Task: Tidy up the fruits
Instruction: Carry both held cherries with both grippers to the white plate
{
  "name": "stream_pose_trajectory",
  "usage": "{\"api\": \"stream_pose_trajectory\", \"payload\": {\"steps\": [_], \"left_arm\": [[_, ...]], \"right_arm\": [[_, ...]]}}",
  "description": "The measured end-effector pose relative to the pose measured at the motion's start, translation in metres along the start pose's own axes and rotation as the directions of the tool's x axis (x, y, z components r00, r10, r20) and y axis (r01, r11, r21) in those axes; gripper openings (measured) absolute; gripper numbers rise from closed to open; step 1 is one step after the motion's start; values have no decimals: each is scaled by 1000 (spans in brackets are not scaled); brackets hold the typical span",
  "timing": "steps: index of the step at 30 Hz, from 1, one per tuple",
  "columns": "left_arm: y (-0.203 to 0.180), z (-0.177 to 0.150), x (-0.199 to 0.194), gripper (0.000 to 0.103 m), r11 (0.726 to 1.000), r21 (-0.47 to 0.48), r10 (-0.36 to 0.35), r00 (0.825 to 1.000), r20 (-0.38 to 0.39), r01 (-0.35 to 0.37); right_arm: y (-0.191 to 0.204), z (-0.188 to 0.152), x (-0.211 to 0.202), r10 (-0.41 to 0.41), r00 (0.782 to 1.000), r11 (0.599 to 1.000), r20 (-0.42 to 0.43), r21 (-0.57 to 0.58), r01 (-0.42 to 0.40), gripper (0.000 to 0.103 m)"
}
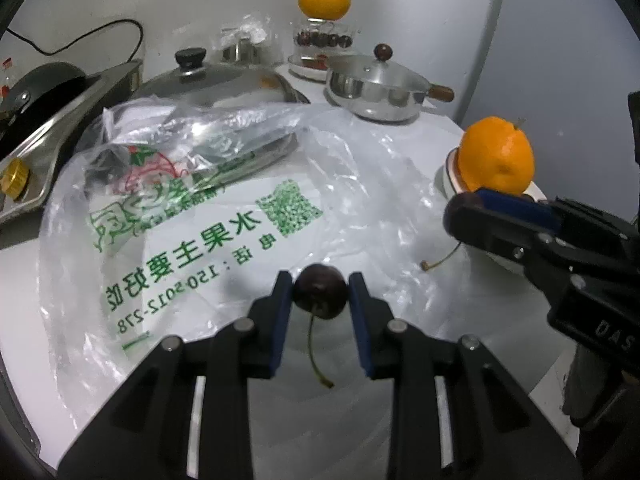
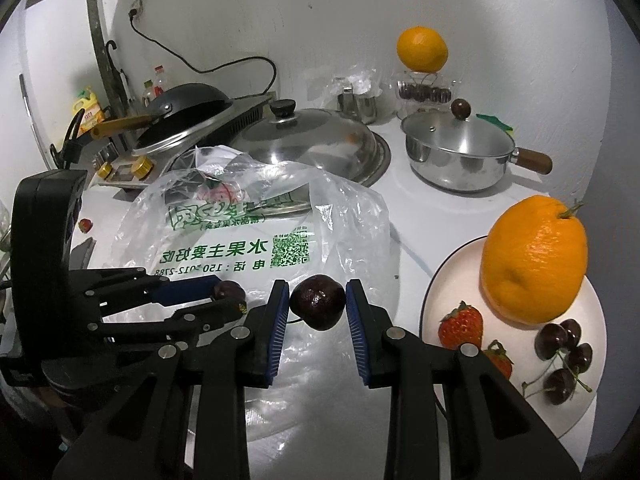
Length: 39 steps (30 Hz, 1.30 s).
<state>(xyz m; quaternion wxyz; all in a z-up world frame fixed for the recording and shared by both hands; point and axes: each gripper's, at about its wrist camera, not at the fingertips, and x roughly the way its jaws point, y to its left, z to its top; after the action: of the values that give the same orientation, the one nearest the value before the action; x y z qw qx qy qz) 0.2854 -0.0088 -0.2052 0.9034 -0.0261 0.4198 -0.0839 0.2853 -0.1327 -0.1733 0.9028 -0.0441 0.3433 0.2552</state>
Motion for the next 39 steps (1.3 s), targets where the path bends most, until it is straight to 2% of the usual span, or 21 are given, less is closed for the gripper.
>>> {"api": "stream_pose_trajectory", "payload": {"steps": [14, 39], "left_arm": [[-29, 7, -21, 30, 999, 39, 2, 999, 39, -4], [-112, 25, -5, 30, 988, 144, -58, 998, 25, 54]], "right_arm": [[-19, -10, -32, -27, 999, 999, 42, 31, 26, 31], [-105, -36, -75, -123, 989, 983, 77, 149, 110, 31]]}}
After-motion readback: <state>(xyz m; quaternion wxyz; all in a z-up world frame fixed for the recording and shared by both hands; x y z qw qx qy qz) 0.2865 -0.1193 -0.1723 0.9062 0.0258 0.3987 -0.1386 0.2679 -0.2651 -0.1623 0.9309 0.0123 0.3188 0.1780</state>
